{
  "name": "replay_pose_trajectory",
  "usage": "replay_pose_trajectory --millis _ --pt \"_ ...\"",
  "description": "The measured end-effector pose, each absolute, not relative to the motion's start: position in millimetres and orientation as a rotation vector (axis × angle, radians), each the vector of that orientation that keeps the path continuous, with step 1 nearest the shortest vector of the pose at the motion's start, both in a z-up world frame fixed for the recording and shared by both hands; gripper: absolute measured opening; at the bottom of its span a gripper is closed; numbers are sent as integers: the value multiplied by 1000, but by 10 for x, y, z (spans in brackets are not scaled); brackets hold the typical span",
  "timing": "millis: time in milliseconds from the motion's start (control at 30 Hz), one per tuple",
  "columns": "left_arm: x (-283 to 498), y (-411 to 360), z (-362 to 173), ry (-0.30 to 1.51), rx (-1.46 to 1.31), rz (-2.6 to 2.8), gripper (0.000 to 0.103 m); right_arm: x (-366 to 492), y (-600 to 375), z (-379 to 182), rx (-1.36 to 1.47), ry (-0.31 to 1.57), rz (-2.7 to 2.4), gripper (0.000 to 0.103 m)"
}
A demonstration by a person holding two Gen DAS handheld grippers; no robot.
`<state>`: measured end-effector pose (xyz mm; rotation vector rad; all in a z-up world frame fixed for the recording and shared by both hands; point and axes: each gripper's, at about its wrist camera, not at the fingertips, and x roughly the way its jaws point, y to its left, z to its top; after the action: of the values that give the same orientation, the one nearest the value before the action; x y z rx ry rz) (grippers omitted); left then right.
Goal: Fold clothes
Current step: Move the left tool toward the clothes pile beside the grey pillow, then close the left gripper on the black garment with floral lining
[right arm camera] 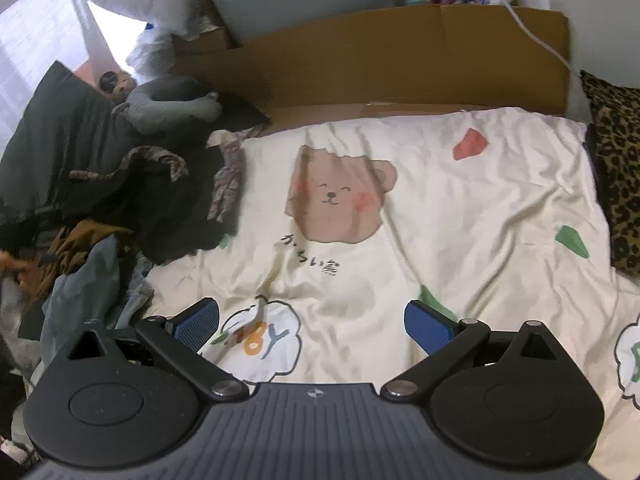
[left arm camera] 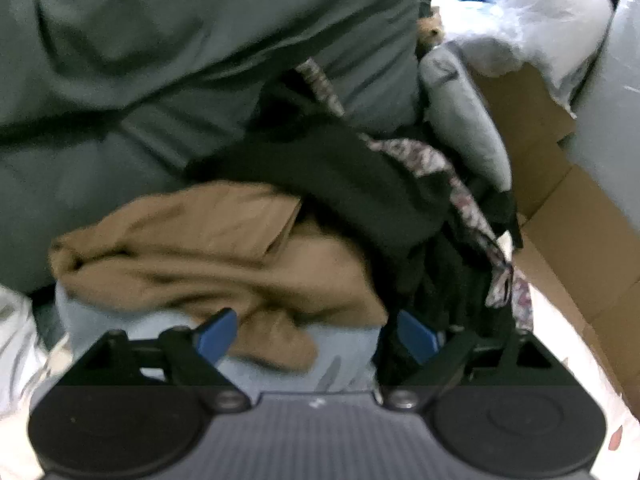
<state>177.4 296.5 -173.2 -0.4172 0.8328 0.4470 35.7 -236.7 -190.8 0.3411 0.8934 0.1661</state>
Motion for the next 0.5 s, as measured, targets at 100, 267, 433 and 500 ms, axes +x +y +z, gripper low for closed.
replay_pose_trajectory --millis 100,267,433,500 --pt "1965 3011 -1722 827 -414 433 90 379 -2349 -1937 337 903 160 101" --pt "2254 3117 -1817 855 -515 391 91 433 -2331 -1964 341 915 147 101" --pt "2463 3115 -1952 868 -604 377 91 457 -2323 -1957 333 896 166 101" --pt "2515 3137 -2001 872 -619 384 91 466 -2326 -1984 345 903 175 101"
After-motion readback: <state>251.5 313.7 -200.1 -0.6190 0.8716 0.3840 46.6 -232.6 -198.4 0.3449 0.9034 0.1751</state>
